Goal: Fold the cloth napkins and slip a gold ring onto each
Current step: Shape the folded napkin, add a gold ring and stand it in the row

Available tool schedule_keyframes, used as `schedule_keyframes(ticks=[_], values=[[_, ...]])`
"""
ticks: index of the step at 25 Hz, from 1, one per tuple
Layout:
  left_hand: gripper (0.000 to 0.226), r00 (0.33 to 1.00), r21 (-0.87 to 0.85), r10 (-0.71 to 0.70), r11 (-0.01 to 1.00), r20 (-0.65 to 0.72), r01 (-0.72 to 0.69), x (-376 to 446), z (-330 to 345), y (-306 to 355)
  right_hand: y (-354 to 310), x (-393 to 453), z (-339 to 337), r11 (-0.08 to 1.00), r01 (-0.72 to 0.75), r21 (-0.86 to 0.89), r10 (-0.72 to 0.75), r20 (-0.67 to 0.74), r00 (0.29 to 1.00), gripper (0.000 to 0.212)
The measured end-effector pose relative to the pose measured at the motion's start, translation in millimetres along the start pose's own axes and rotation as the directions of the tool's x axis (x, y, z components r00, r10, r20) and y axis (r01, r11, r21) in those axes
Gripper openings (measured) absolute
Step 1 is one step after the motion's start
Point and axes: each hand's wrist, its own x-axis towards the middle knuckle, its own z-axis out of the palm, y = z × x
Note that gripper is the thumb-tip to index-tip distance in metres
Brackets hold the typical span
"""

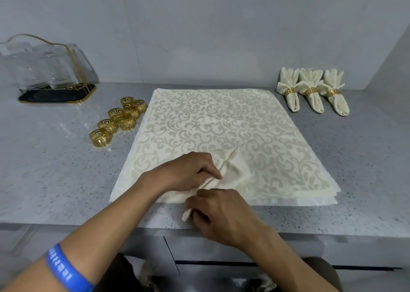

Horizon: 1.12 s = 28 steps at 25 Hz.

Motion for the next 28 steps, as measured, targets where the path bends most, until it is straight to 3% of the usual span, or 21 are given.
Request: schedule_keyframes(ticks=[3,5,8,10,13,17,20,22,25,28], values=[[0.027,0.998,0.074,-0.048,0.996,-0.052,0.052,1,2,1,15,-19,-14,0.996,-0.084,0.014,0.084,-0.006,0.996,0.023],[0.029,0.989,0.218,-0.047,0.973,-0.14,0.077,1,7,5,30,-34,-22,0.981,-0.191,-0.016,0.189,-0.063,0.98,0.019],[0.031,0.969,0.429,0.09,0.903,-0.23,0.018,-1,14,14,68,-45,-43,0.92,-0.383,0.086,0.388,-0.056,0.92,0.013],[0.029,0.967,0.419,0.145,0.907,-0.211,-0.044,-3,19,16,94,-50,-55,0.908,-0.406,0.104,0.417,-0.11,0.902,0.013],[0.026,0.973,0.263,0.127,0.962,-0.194,-0.073,-4,24,10,108,-48,-49,0.942,-0.33,0.061,0.335,-0.226,0.915,0.01],[0.027,0.974,0.052,0.045,0.998,-0.222,-0.035,-10,20,-1,111,-52,-27,0.95,-0.281,-0.136,0.243,-0.243,0.939,0.018],[0.023,0.95,0.15,0.075,0.988,-0.303,-0.03,-17,28,-6,106,-50,-26,0.93,-0.277,-0.24,0.199,-0.302,0.932,0.02],[0.022,0.938,0.16,0.084,0.987,-0.336,-0.031,-20,32,-7,97,-45,-24,0.944,-0.187,-0.271,0.114,-0.264,0.958,0.027],[0.016,0.922,0.105,0.084,0.993,-0.378,-0.048,-23,34,-9,91,-44,-19,0.977,-0.105,-0.187,0.076,-0.155,0.985,0.036],[0.013,0.895,0.093,0.099,0.994,-0.435,-0.065,-24,37,-11,97,-47,-15,0.985,-0.106,-0.137,0.082,-0.175,0.981,0.037]])
